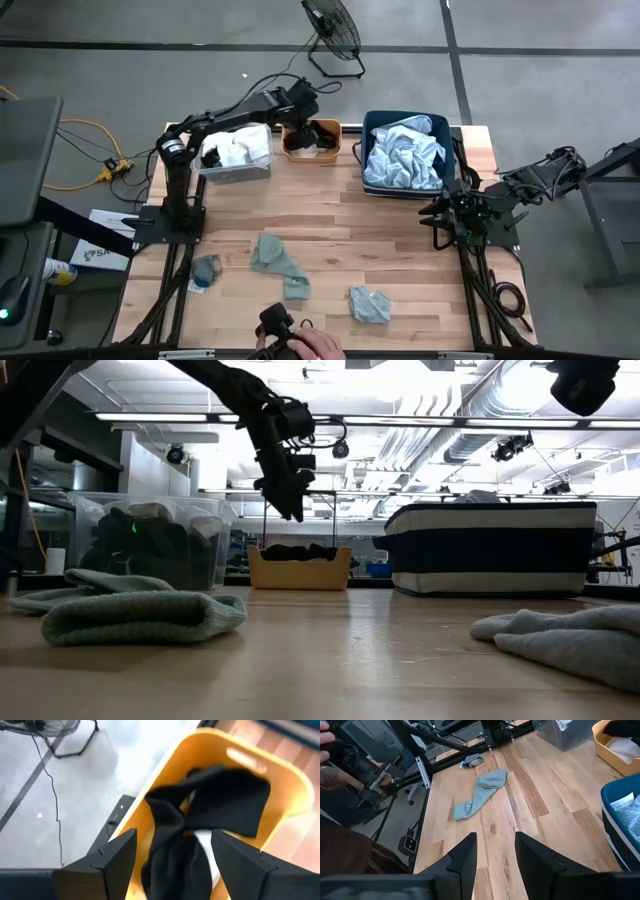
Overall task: Pick & Place Cloths
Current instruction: Put the gray sock into the yellow bin
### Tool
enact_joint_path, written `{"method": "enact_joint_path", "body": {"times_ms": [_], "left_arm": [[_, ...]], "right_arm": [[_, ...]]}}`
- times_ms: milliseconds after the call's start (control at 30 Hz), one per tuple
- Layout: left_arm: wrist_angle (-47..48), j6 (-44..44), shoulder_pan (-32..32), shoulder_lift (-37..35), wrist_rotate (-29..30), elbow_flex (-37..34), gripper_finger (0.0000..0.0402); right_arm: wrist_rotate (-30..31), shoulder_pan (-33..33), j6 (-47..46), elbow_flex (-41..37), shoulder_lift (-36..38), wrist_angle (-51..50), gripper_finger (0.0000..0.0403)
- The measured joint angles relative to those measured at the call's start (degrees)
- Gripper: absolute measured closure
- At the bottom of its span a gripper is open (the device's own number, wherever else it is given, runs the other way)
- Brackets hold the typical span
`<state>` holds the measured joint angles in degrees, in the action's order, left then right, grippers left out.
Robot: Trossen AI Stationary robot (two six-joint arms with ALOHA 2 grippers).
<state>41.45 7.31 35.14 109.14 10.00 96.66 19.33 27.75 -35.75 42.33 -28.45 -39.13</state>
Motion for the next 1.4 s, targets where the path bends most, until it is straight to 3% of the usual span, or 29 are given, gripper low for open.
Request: {"method": "enact_joint_path", "body": {"times_ms": [100, 233, 567, 867, 1133, 1400], "left_arm": [[-2.0, -2.5, 0.1, 0.1, -0.5, 0.0, 0.0158], [-4.0, -5.6, 0.1, 2.0, -0.6, 0.1, 0.02], [-1.4, -10.8, 0.0, 4.5, -1.8, 0.0, 0.039], [5.9, -10.6, -0.1, 4.4, -1.9, 0.0, 0.0398], [8.3, -6.6, -2.8, -2.4, -2.2, 0.0, 0.0398], [25.6, -3.2, -10.3, -9.5, -3.5, 0.0, 0.0397]], "right_arm": [[0.0, 0.0, 0.0, 0.0, 0.0, 0.0, 0.0279], [0.0, 0.0, 0.0, 0.0, 0.0, 0.0, 0.0279], [0.0, 0.0, 0.0, 0.0, 0.0, 0.0, 0.0279], [0.0, 0.0, 0.0, 0.0, 0.0, 0.0, 0.0279], [0.0, 0.0, 0.0, 0.0, 0.0, 0.0, 0.0279], [0.0, 0.0, 0.0, 0.0, 0.0, -0.1, 0.0279]]}}
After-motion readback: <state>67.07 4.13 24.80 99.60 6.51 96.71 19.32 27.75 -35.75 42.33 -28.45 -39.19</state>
